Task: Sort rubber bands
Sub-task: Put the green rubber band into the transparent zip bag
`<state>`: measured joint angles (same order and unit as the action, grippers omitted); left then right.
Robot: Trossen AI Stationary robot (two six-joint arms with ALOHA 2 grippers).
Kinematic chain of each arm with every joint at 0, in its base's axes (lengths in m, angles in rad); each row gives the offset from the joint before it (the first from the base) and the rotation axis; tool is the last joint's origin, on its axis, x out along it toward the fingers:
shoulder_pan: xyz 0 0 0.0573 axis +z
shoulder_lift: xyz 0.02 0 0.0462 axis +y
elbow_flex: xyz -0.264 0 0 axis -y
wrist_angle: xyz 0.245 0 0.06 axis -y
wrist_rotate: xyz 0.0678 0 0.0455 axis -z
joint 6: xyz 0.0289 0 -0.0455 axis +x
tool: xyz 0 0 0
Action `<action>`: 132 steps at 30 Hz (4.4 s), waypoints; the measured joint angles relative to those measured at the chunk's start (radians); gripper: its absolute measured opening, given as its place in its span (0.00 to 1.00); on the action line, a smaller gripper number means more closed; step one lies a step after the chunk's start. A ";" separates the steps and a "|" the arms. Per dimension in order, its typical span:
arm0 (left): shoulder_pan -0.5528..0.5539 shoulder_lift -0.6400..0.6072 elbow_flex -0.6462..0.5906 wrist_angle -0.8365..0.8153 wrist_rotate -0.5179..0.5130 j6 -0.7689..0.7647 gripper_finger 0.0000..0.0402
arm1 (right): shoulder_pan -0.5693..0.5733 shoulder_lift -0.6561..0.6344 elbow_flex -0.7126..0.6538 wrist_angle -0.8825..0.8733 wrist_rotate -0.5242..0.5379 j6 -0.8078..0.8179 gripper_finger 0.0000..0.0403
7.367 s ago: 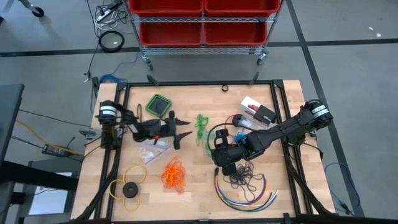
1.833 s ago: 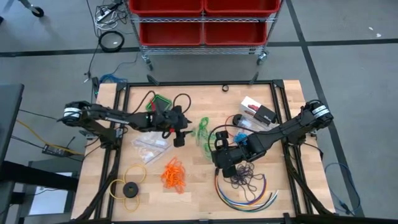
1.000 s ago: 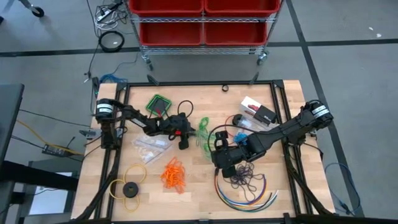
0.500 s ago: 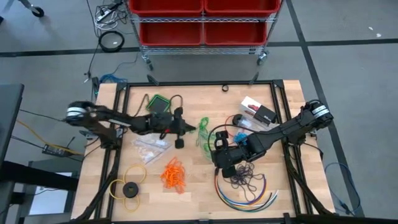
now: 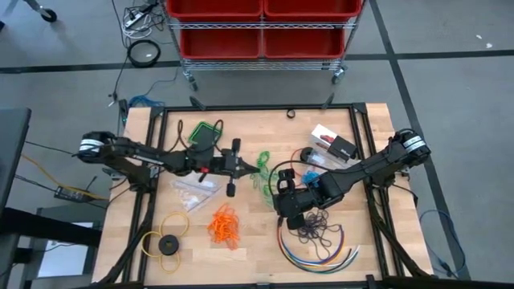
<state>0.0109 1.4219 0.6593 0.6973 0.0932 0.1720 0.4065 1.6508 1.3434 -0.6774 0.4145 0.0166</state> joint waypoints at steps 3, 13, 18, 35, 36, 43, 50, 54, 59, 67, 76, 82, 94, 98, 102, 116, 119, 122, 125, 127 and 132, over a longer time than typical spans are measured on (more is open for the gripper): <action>-0.008 0.058 0.054 0.002 0.012 0.000 0.00 | 0.000 0.000 0.000 0.001 0.000 -0.001 0.00; -0.021 0.183 0.190 -0.265 0.016 0.005 0.02 | 0.000 0.000 0.000 -0.005 0.000 0.005 0.00; -0.025 0.173 0.195 -0.290 0.016 0.005 0.15 | 0.000 0.000 0.000 -0.005 0.000 0.006 0.00; -0.025 0.013 0.195 -0.460 -0.114 0.046 0.43 | 0.000 0.000 -0.001 -0.005 -0.001 0.008 0.00; -0.025 -0.005 0.195 -0.473 -0.139 0.056 0.43 | 0.000 0.000 -0.001 -0.006 -0.002 0.008 0.00; -0.022 -0.053 0.195 -0.609 -0.259 0.083 0.43 | 0.000 0.000 -0.001 -0.009 -0.001 0.008 0.00; -0.022 -0.046 0.123 -0.641 -0.327 0.016 0.42 | 0.000 0.000 -0.001 -0.008 -0.001 0.008 0.00; -0.021 -0.046 0.016 -0.500 -0.331 -0.072 0.42 | 0.000 0.000 -0.001 -0.008 -0.001 0.007 0.00; -0.022 -0.033 -0.146 -0.208 -0.300 -0.197 0.42 | 0.000 0.000 -0.001 -0.008 -0.001 0.007 0.00; -0.039 0.077 -0.235 -0.042 -0.269 -0.294 0.42 | 0.000 0.000 -0.001 -0.005 -0.002 0.007 0.00; -0.057 0.281 -0.217 0.113 -0.270 -0.312 0.42 | 0.000 0.000 -0.001 -0.004 -0.001 0.007 0.00; -0.057 0.442 -0.161 0.166 -0.263 -0.316 0.42 | 0.000 0.000 -0.001 -0.004 -0.001 0.007 0.00; -0.066 0.451 -0.060 -0.013 -0.310 -0.340 0.42 | 0.000 0.000 -0.001 -0.004 -0.001 0.007 0.00; -0.065 0.451 -0.059 -0.015 -0.307 -0.334 0.42 | 0.000 0.000 -0.001 -0.004 -0.001 0.007 0.00; -0.064 0.451 -0.059 -0.016 -0.305 -0.336 0.42 | 0.000 0.000 -0.001 -0.003 -0.001 0.007 0.00; -0.016 0.487 0.001 -0.067 -0.270 -0.330 0.42 | -0.002 0.000 -0.001 0.016 -0.001 -0.009 0.00; -0.008 0.515 0.051 -0.127 -0.240 -0.316 0.37 | -0.002 0.000 -0.001 0.016 -0.001 -0.010 0.00; -0.008 0.528 0.086 -0.177 -0.238 -0.305 0.22 | -0.002 0.000 -0.001 0.016 -0.001 -0.010 0.00; -0.011 0.530 0.088 -0.174 -0.218 -0.272 0.04 | -0.002 0.000 -0.001 0.017 0.000 -0.010 0.00; -0.014 0.525 0.088 -0.179 -0.206 -0.258 0.03 | -0.002 0.000 -0.001 0.016 0.000 -0.010 0.00; -0.026 0.473 0.085 -0.231 -0.158 -0.252 0.01 | 0.005 0.000 -0.001 0.011 0.000 0.001 0.00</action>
<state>-0.0152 1.8947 0.7446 0.4663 -0.0653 -0.0803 0.4114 1.6508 1.3426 -0.6665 0.4141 0.0171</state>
